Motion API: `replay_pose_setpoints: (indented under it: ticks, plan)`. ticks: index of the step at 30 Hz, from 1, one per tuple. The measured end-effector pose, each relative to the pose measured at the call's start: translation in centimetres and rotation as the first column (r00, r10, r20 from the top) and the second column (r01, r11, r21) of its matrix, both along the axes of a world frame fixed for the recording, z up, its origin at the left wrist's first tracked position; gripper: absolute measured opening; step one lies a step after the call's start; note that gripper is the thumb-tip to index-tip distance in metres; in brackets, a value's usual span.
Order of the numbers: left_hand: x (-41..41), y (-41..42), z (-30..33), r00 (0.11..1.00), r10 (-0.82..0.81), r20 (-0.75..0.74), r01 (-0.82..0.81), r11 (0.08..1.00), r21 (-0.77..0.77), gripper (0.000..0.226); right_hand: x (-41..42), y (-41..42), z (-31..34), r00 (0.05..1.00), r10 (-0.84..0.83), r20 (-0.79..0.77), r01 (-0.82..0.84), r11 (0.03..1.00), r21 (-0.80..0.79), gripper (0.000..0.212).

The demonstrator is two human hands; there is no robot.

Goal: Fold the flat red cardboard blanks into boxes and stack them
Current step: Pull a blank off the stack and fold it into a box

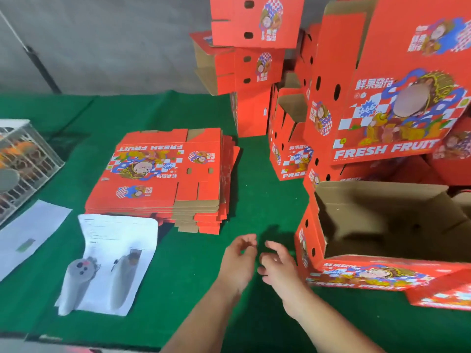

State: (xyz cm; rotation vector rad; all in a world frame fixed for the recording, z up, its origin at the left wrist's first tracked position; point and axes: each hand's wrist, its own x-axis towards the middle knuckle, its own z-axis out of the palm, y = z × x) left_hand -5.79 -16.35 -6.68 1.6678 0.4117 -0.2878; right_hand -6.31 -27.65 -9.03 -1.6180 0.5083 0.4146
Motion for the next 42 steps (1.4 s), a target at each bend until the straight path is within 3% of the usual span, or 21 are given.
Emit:
replay_pose_setpoints:
  ticks: [8,13,17,19,20,21,22,25,27,29,31,32,34,36,38,40,42]
  plan:
    - [3.9,6.2,0.7,0.988,0.151,-0.013,-0.151,0.988,-0.024,0.018,5.6,6.3,1.0,0.999,0.013,0.052,-0.017,0.996,0.084,0.038]
    - [6.7,9.1,0.4,0.991,0.132,-0.011,-0.132,0.99,-0.054,0.021,8.5,9.8,1.5,0.999,-0.026,0.037,0.023,0.997,0.08,0.037]
    - [10.0,13.1,0.6,0.993,0.09,0.078,-0.083,0.992,-0.091,0.033,12.0,13.3,1.9,0.997,-0.053,0.059,0.048,0.996,0.081,0.037]
    - [12.2,15.9,0.1,0.988,0.06,0.144,-0.077,0.99,0.115,0.036,14.1,15.3,2.1,0.995,-0.08,0.054,0.074,0.993,0.094,0.039]
    - [13.3,17.4,-0.3,0.989,0.007,0.147,-0.058,0.937,0.344,0.038,15.1,16.1,2.2,0.994,-0.097,0.044,0.092,0.99,0.105,0.041]
    - [14.3,18.9,-0.5,0.994,-0.064,0.084,0.001,0.798,0.603,0.043,16.1,17.0,2.2,0.992,-0.121,0.037,0.116,0.987,0.113,0.043]
    - [15.3,20.2,-0.9,0.991,-0.134,-0.019,0.102,0.645,0.758,0.05,17.0,17.6,2.2,0.988,-0.15,0.043,0.145,0.984,0.099,0.045]
    - [17.6,22.5,-2.1,0.877,-0.364,-0.315,0.447,0.377,0.811,0.072,19.6,18.4,1.7,0.979,-0.188,0.073,0.191,0.981,-0.037,0.072]
    - [18.3,22.5,-2.8,0.823,-0.465,-0.326,0.495,0.305,0.814,0.075,20.8,18.1,1.6,0.978,-0.207,0.025,0.207,0.978,0.018,0.081]
    - [18.6,22.3,-2.9,0.803,-0.528,-0.276,0.487,0.313,0.816,0.067,21.7,17.0,1.2,0.959,-0.284,-0.017,0.285,0.958,0.031,0.082]
    - [18.6,22.5,-3.0,0.771,-0.584,-0.253,0.497,0.304,0.813,0.061,22.1,15.3,0.9,0.932,-0.362,-0.032,0.358,0.929,-0.089,0.074]
    - [18.5,22.9,-2.7,0.757,-0.617,-0.215,0.498,0.331,0.802,0.059,21.9,14.4,0.7,0.931,-0.362,-0.045,0.353,0.924,-0.147,0.063]
    - [18.4,24.1,-1.6,0.739,-0.672,-0.039,0.474,0.477,0.74,0.054,21.2,12.8,0.2,0.938,-0.336,-0.084,0.314,0.928,-0.2,0.039]
    - [18.5,26.2,-0.6,0.76,-0.616,0.207,0.3,0.615,0.729,0.046,20.3,11.3,-0.6,0.94,-0.33,-0.087,0.304,0.925,-0.227,0.034]
    - [19.2,29.3,-0.8,0.841,-0.435,0.321,-0.001,0.592,0.806,0.043,19.0,10.4,-1.4,0.932,-0.353,-0.085,0.337,0.928,-0.16,0.028]
    - [20.3,32.5,-1.3,0.977,-0.163,0.138,-0.035,0.511,0.859,0.054,17.4,10.2,-2.0,0.911,-0.403,-0.09,0.405,0.914,0.001,0.014]
    - [21.3,34.5,-1.7,0.991,-0.005,-0.135,0.114,0.573,0.812,0.069,16.1,10.0,-1.9,0.913,-0.401,-0.081,0.407,0.908,0.099,0.021]
